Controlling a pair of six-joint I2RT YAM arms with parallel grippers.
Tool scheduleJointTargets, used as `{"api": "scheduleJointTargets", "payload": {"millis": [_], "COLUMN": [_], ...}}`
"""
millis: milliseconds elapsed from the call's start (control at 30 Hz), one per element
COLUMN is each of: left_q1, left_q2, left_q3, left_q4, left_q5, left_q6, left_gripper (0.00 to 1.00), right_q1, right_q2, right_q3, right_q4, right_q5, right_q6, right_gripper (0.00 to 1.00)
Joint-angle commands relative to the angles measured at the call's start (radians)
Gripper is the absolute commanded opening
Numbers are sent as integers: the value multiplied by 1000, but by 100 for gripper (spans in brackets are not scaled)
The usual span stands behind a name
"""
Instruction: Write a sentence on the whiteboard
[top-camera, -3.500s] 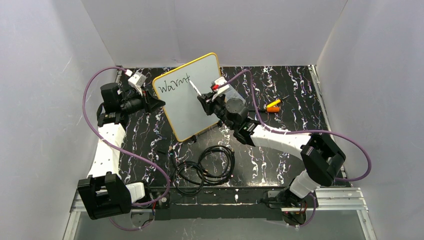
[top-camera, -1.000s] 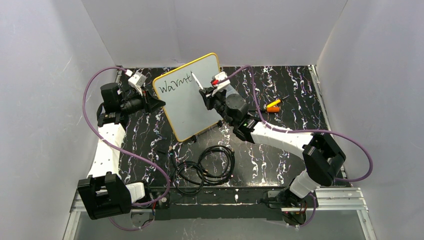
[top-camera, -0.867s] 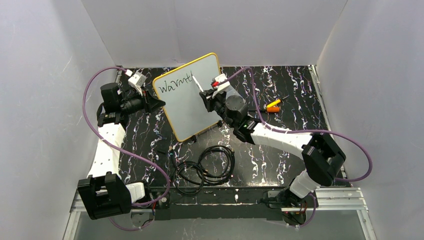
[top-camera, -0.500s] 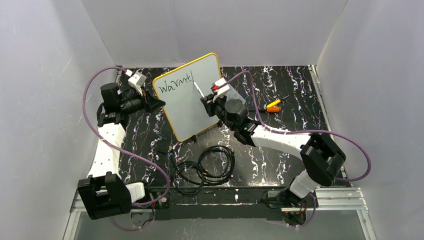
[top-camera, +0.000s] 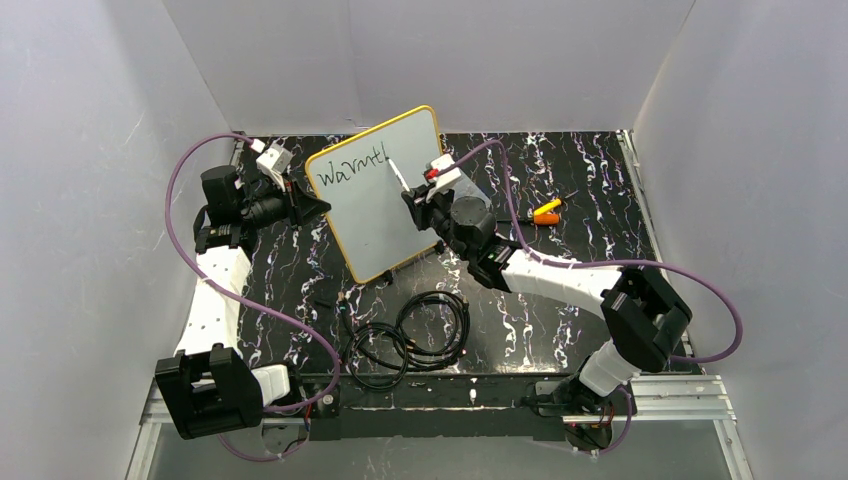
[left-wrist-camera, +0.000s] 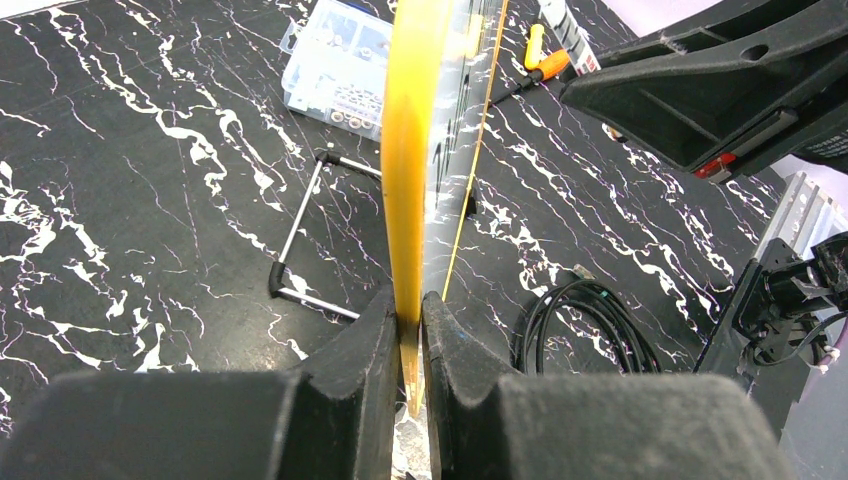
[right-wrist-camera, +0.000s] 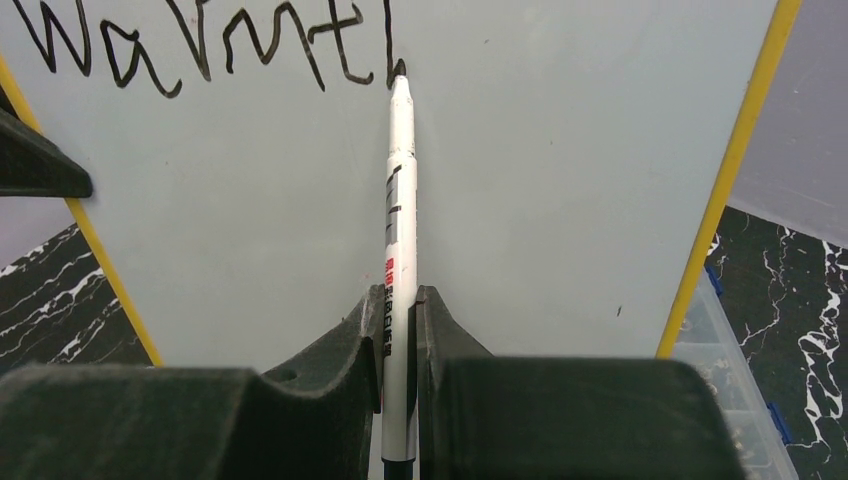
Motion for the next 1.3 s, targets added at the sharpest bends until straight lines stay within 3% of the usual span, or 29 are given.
{"api": "scheduleJointTargets", "payload": {"millis": [0, 1267], "left_q1": [-9, -9], "left_q2": [-9, -13], "left_q3": [0, -1], "left_q4": [-69, -69], "left_q5": [27, 28], "left_q6": [5, 4], "left_gripper": [0, 0], "right_q1": [-1, -2], "right_q2": [5, 10], "right_q3": [62, 16], "right_q4": [65, 2], "right_q5": [45, 71], "right_q6": [-17, 16], "right_gripper": [1, 1]}}
